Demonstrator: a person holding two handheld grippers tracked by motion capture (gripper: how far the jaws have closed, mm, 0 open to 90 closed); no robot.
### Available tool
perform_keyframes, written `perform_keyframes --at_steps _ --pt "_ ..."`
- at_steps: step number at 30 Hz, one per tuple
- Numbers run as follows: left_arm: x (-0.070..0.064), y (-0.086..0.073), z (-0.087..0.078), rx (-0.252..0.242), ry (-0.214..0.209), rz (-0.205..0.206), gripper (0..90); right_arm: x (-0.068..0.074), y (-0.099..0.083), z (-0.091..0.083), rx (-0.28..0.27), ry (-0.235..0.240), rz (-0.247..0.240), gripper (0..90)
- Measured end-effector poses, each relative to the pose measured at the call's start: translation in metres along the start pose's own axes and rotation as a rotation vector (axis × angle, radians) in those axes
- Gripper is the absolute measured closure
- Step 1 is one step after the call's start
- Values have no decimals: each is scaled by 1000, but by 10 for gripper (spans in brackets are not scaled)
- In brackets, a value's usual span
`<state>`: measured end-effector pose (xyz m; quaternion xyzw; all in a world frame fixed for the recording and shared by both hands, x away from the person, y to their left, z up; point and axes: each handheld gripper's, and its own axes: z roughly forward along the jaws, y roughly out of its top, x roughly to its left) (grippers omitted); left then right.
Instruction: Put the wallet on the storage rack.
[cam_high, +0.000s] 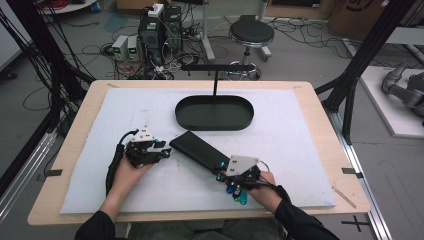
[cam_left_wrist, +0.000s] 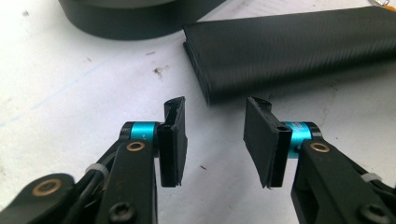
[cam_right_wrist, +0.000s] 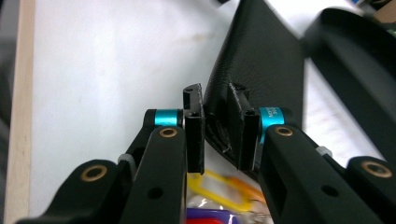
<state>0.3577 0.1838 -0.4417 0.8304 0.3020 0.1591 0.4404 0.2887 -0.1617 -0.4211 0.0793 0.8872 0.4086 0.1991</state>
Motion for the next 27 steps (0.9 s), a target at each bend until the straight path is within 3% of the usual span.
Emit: perform_keyframes --at_steps 4,7,13,18,24,27 --pt "-5 6 2 -22 51 65 504 -21 -6 -13 -73 25 144 793" --pt "-9 15 3 -60 60 87 477 -33 -11 -20 -107 31 218 795" --pt "-12 34 8 -111 66 162 442 -43 -16 -26 -124 28 261 796" --pt "-5 41 13 -92 62 233 417 -48 -18 -28 -133 32 293 795" --pt "6 40 25 -121 12 212 399 -51 -19 -29 -138 35 310 795" --pt "6 41 31 -149 -9 237 399 -53 -20 -29 -142 41 319 794"
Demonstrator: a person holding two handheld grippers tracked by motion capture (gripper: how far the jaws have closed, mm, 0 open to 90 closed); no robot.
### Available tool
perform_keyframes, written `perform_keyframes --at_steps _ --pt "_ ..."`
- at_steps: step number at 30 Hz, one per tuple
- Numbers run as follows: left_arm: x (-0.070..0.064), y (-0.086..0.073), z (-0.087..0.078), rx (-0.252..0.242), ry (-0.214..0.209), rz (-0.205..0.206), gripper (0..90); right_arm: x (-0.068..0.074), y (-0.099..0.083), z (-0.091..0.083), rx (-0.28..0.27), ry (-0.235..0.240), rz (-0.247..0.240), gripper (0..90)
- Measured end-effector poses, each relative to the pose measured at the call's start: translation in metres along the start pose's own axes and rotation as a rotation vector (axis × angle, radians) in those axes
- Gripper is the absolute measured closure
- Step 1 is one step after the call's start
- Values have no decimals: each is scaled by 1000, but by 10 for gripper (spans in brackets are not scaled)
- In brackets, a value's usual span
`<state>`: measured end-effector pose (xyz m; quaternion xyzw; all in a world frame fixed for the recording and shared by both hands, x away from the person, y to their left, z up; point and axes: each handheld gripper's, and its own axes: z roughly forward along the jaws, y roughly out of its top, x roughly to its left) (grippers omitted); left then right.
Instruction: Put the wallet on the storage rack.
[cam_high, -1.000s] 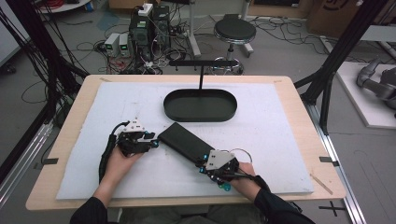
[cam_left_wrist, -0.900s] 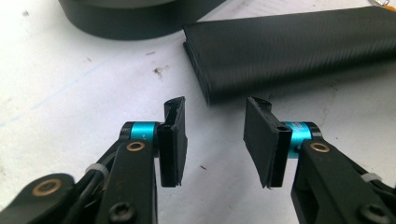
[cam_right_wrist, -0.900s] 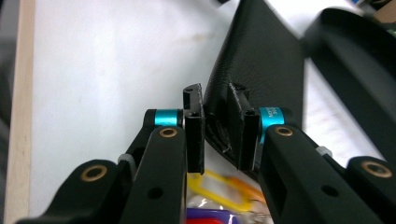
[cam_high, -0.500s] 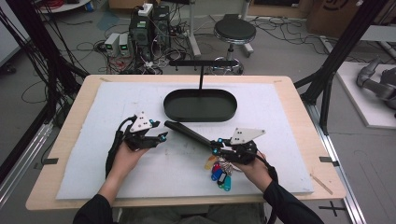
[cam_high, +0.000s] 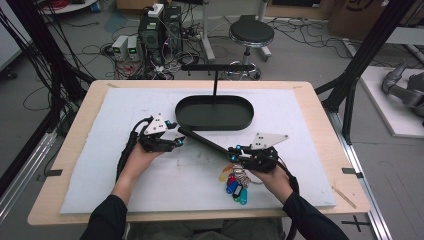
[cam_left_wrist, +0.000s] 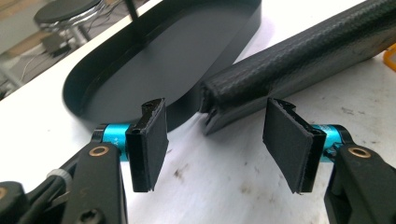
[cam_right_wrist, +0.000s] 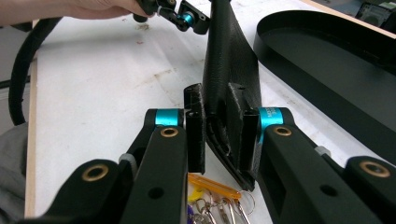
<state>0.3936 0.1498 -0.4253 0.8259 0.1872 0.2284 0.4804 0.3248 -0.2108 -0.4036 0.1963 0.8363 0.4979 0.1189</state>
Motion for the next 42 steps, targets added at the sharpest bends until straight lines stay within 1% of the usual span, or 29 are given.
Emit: perform_keyframes --at_steps 1,2,4,6,7,8,10,11,12,14,16,19,21,23,24,26,27,28,29,30,31,32,34,35,37,38,39,40,42 --pt "0 1 1 -8 -2 8 399 -1 0 0 -1 2 5 794" --pt "0 2 3 -19 -10 25 403 -2 0 0 -4 3 8 794" --pt "2 3 7 -30 -36 21 406 -4 0 -2 -7 -1 17 794" --pt "3 4 11 -37 -60 33 411 -5 0 -2 -8 2 25 794" --pt "3 3 12 -40 -74 34 433 -6 -1 -3 -10 2 27 793" --pt "3 3 12 -43 -69 36 469 -6 -1 -3 -8 1 28 793" --pt "3 3 11 -41 -63 31 514 -7 -1 -4 -9 -2 28 791" --pt "3 3 11 -42 -57 31 556 -8 -1 -5 -11 -7 31 789" --pt "3 4 10 -35 -52 40 581 -9 -1 -5 -13 -3 35 786" --pt "2 6 8 -30 -39 39 634 -11 -2 -7 -17 -12 45 779" --pt "1 8 6 -29 -30 23 673 -14 -3 -9 -24 -20 62 764" --pt "-1 9 4 -31 -33 15 707 -17 -4 -11 -26 -44 78 721" --pt "-3 10 2 -26 -41 9 719 -19 -6 -10 -14 -51 91 623" --pt "-5 10 1 -28 -48 5 734 -21 -7 -8 -3 -73 109 519" --pt "-6 10 0 -33 -50 2 735 -22 -7 -6 2 -77 118 487" --pt "-8 9 -2 -44 -61 8 738 -24 -9 -1 32 -88 130 473" --pt "-8 9 -3 -50 -65 7 740 -26 -10 2 47 -84 135 476" --pt "-9 8 -4 -51 -65 3 741 -28 -11 5 57 -78 139 510" --pt "-10 7 -5 -48 -64 6 742 -28 -11 6 63 -78 142 570" --pt "-11 6 -6 -44 -61 9 741 -29 -11 6 65 -71 133 669" --pt "-11 4 -7 -44 -66 4 739 -30 -11 7 61 -58 130 714" --pt "-11 3 -8 -45 -72 -5 736 -32 -11 7 58 -42 122 737" --pt "-11 4 -11 -38 -66 3 719 -32 -10 6 49 -17 110 759" --pt "-11 4 -12 -42 -65 2 707 -31 -9 5 36 -11 99 764" --pt "-11 4 -14 -52 -60 -6 658 -30 -5 2 29 -9 79 768" --pt "-11 5 -15 -63 -58 -15 638 -29 -3 1 20 -6 74 769" --pt "-10 5 -18 -85 -63 -32 600 -28 0 -1 11 -6 69 770" --pt "-10 5 -20 -93 -63 -39 570 -27 2 -4 -6 -7 57 771" --pt "-8 5 -24 -113 -75 -51 523 -26 4 -9 -42 9 50 771"
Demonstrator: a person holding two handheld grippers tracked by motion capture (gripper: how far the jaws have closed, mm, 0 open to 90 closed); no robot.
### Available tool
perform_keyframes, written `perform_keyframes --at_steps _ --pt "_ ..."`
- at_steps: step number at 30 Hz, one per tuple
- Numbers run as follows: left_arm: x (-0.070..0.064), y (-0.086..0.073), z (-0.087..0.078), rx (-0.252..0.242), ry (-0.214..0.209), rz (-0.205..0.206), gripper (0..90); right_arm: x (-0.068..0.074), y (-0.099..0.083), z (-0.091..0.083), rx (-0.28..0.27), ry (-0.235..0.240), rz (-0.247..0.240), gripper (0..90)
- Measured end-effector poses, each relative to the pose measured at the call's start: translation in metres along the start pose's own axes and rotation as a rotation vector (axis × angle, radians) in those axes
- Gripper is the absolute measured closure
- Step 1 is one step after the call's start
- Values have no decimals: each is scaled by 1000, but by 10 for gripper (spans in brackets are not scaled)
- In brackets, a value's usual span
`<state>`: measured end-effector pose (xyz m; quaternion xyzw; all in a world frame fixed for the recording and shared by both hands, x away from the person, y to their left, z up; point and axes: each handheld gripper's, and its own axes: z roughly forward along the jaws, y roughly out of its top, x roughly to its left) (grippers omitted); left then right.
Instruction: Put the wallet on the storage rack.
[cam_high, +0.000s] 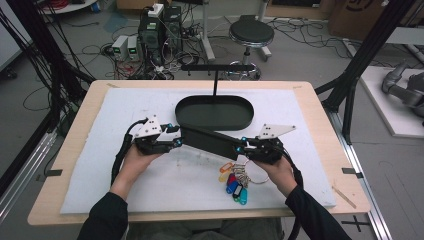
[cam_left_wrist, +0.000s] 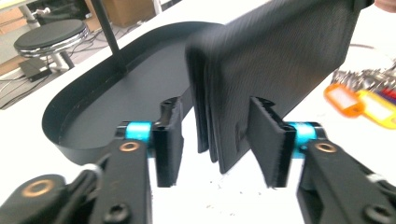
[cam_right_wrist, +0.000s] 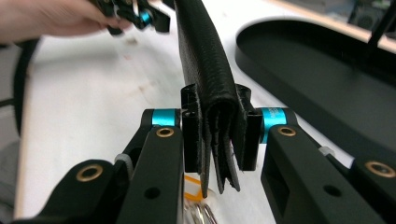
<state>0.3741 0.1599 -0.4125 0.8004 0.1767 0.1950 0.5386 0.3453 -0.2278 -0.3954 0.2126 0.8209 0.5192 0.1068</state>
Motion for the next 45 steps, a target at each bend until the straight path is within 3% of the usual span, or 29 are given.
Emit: perform_keyframes --at_steps 5,8,10,12,16,21,23,28,37,43,45 --pt "-2 7 -15 -84 -35 -3 456 2 7 -11 -39 50 -43 771" --pt "-4 11 -22 -128 -110 -10 424 1 8 -13 -48 86 -52 770" --pt "-6 13 -24 -129 -133 -4 421 2 9 -14 -43 102 -65 770" --pt "-14 17 -25 -113 -187 25 421 3 10 -14 -45 129 -78 770" --pt "-21 18 -21 -78 -213 30 423 5 12 -14 -50 178 -93 769" --pt "-25 20 -23 -89 -241 53 586 6 12 -11 -38 204 -105 768" --pt "-25 19 -23 -103 -251 45 628 5 12 -12 -41 205 -96 767" --pt "-25 19 -23 -134 -282 37 713 2 12 -14 -57 197 -88 760" --pt "-30 21 -22 -170 -269 22 740 0 12 -19 -93 165 -63 676" --pt "-30 22 -19 -180 -219 15 743 -7 10 -30 -149 70 -6 504" --pt "-28 22 -19 -182 -204 3 743 -10 9 -36 -169 -1 3 467"
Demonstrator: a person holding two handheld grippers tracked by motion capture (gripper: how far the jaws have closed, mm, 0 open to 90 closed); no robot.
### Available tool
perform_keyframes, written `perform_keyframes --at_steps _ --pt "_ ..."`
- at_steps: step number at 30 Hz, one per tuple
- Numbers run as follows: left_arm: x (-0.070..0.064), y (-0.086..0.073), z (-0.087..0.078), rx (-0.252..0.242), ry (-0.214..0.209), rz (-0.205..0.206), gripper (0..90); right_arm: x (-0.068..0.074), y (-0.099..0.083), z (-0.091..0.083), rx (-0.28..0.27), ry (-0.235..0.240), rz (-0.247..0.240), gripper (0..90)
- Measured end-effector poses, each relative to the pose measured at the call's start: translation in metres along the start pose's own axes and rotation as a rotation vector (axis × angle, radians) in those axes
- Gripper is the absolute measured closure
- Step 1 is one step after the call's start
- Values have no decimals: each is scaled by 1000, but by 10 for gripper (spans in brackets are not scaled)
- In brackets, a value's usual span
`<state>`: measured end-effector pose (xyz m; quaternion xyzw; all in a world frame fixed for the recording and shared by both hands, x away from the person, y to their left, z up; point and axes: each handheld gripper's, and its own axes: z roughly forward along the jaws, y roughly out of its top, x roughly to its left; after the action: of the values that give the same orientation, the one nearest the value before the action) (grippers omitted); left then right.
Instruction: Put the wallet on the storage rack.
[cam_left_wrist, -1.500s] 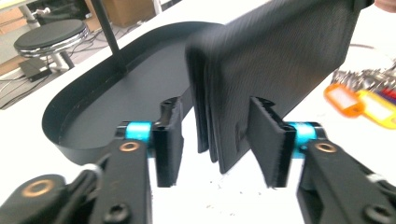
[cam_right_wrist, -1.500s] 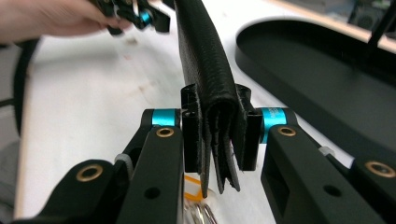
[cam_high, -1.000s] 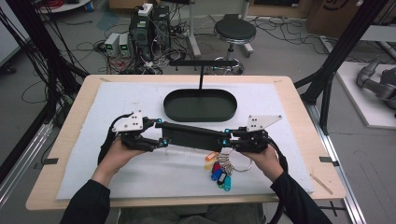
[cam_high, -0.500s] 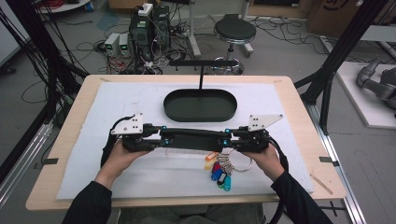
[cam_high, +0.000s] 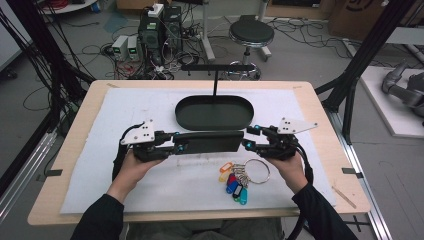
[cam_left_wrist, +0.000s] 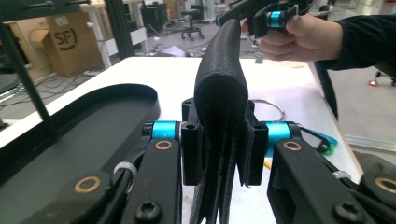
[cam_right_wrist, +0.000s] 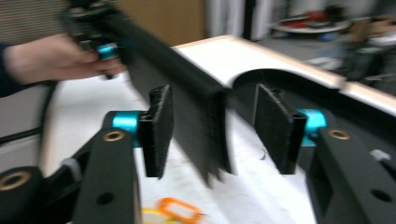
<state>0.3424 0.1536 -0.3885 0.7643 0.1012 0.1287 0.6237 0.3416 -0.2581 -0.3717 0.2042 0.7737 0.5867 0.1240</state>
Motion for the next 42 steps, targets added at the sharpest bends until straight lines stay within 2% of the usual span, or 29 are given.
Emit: perform_keyframes --at_steps 3,4,7,10,11,12,14,19,25,30,42 --pt "2 1 0 -16 35 -9 743 -5 -2 -8 -11 -124 11 456" --pt "2 1 0 -16 35 -9 743 -7 -4 -11 -15 -155 20 450" --pt "5 3 1 -37 75 -19 743 -14 -9 -19 -18 -260 58 451" --pt "7 6 4 -32 95 -19 743 -21 -13 -27 -24 -325 86 451" --pt "7 6 4 -32 95 -19 743 -21 -13 -27 -24 -325 86 451" --pt "8 8 6 -35 112 -20 743 -26 -16 -33 -26 -377 107 452" --pt "10 9 10 -33 131 -31 743 -29 -18 -37 -31 -407 125 447" --pt "17 11 19 -32 175 -43 743 -34 -22 -42 -23 -440 159 423" --pt "25 13 29 -46 205 -51 743 -34 -22 -41 -8 -458 153 423" --pt "32 12 35 -38 226 -56 743 -35 -25 -42 -3 -493 147 426" --pt "52 6 50 -16 285 -77 743 -39 -27 -45 -3 -529 160 425"
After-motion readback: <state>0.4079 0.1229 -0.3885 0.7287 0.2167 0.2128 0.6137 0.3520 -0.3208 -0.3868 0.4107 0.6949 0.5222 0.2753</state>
